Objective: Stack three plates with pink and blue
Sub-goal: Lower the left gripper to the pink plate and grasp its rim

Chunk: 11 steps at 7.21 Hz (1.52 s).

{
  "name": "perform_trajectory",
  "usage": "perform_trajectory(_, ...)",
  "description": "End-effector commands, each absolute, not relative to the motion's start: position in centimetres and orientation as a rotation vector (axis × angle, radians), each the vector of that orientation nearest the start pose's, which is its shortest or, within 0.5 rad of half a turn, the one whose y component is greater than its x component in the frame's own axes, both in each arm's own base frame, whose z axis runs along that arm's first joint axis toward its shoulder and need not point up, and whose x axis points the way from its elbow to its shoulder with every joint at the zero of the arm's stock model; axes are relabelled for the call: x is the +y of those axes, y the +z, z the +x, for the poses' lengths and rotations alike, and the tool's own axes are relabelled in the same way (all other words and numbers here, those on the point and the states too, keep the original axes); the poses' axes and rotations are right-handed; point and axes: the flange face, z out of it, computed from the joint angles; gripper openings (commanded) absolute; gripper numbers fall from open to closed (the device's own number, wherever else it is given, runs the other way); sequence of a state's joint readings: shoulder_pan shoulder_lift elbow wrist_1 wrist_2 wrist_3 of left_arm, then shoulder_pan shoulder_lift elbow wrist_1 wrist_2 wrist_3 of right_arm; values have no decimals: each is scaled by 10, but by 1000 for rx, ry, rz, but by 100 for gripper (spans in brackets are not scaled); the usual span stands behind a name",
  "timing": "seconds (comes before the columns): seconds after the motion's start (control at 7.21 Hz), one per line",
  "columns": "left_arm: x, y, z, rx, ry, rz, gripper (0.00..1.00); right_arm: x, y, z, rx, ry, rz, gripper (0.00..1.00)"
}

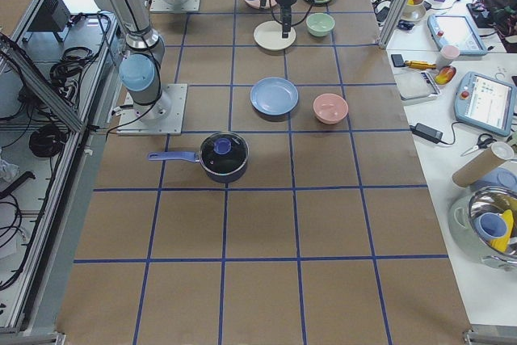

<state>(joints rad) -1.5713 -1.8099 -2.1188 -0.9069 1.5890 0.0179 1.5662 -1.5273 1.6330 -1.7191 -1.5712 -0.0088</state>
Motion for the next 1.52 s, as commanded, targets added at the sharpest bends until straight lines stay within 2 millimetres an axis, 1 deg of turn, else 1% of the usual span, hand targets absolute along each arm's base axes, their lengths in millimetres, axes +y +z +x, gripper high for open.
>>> perform_trajectory(0.0,-458,174,-132,3104,184,65,7,-515,446,129,3141,-58,-2,100)
perform_trajectory(0.14,-458,175,-132,3104,182,67,0,-517,443,127,3142,-41,5,100)
perform_trajectory(0.28,-459,181,-132,3103,159,102,0,-520,441,115,3147,-41,10,100)
perform_trajectory(0.42,-460,188,-132,3104,130,102,0,-526,425,87,3144,26,76,100)
perform_trajectory(0.55,-460,193,-133,3104,114,102,0,-525,402,49,3129,84,79,100)
perform_trajectory(0.69,-461,204,-139,3088,70,101,0,-521,384,30,3128,117,110,100)
perform_trajectory(0.83,-464,224,-151,3087,-1,83,0,-522,380,25,3147,91,110,100)
perform_trajectory(0.97,-472,246,-176,3085,-86,92,0,-521,370,14,3152,120,81,100)
perform_trajectory(1.11,-481,263,-210,3088,-128,82,0,-518,359,-4,3141,130,121,100)
perform_trajectory(1.25,-489,281,-239,3100,-173,6,0,-516,334,-18,3139,140,100,100)
perform_trajectory(1.39,-492,296,-264,3102,-153,10,0,-515,306,-36,3141,118,107,100)
